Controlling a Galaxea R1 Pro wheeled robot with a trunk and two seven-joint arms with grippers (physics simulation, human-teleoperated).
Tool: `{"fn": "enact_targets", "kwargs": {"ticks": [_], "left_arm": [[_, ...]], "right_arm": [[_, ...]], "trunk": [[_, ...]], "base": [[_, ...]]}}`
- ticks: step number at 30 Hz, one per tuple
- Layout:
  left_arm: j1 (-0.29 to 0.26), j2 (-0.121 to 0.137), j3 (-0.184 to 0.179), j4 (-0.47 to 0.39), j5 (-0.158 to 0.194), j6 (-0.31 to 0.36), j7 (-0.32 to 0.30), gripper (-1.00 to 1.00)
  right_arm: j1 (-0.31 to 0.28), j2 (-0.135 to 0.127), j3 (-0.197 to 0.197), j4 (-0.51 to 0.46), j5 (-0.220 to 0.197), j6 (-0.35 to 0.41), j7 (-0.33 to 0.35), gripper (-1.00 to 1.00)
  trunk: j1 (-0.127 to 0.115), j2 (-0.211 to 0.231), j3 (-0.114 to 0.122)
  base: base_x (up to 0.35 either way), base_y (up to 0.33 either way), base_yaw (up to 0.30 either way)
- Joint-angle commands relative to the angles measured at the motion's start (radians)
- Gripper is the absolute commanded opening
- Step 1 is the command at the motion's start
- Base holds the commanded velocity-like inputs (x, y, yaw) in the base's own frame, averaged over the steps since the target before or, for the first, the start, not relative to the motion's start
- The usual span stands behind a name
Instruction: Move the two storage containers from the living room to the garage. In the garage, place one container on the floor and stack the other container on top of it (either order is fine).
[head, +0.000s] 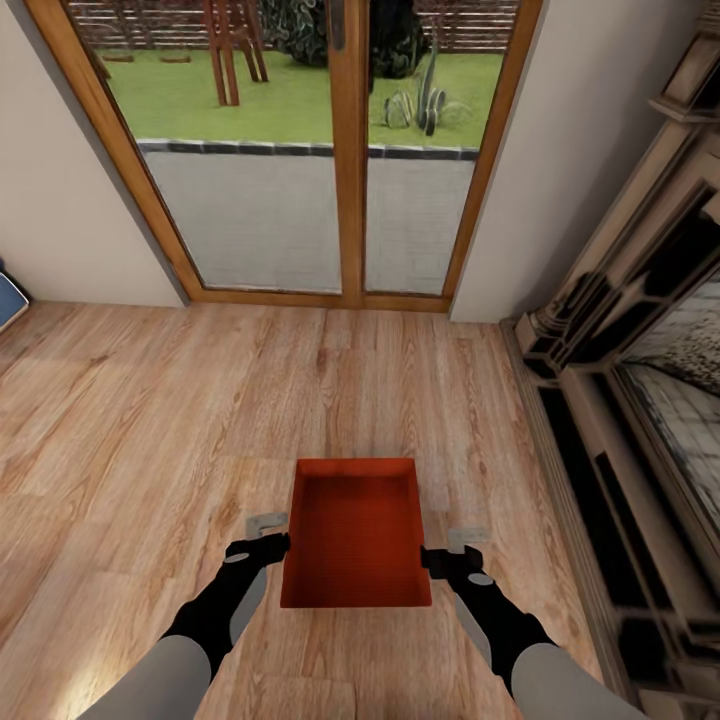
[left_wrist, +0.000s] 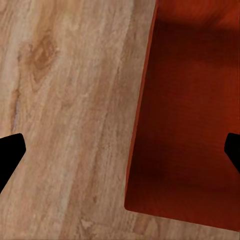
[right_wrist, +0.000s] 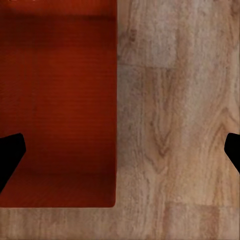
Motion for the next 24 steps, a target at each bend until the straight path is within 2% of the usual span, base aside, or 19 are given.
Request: {"fn": "enact_targets", "kwargs": {"ticks": [1, 7, 12, 21, 24], "left_arm": [[0.0, 0.0, -0.003, 0.001, 0.009, 0.001, 0.006, 1.0], [0.0, -0.013, -0.001, 0.035, 0.008, -0.009, 0.006, 1.0], [0.0, -0.03, 0.0, 0.061, 0.007, -0.013, 0.008, 1.0], [0.0, -0.039, -0.001, 0.061, 0.009, -0.013, 0.04, 1.0], [0.0, -0.045, -0.001, 0.061, 0.009, -0.011, 0.04, 1.0]], "right_arm": [[0.0, 0.0, 0.008, 0.0, -0.005, 0.002, -0.008, 1.0], [0.0, 0.011, 0.009, 0.038, -0.009, -0.018, -0.001, 1.0], [0.0, 0.017, 0.009, 0.075, -0.008, -0.062, 0.03, 1.0], [0.0, 0.017, 0.008, 0.08, -0.006, -0.074, 0.036, 1.0], [0.0, 0.015, 0.007, 0.08, -0.006, -0.074, 0.036, 1.0]], "trunk": [[0.0, 0.0, -0.001], [0.0, 0.0, -0.001], [0.0, 0.0, -0.001], [0.0, 0.0, -0.001], [0.011, -0.021, -0.01]], "base": [[0.0, 0.0, 0.0], [0.0, 0.0, 0.0], [0.0, 0.0, 0.0], [0.0, 0.0, 0.0], [0.0, 0.0, 0.0]]}}
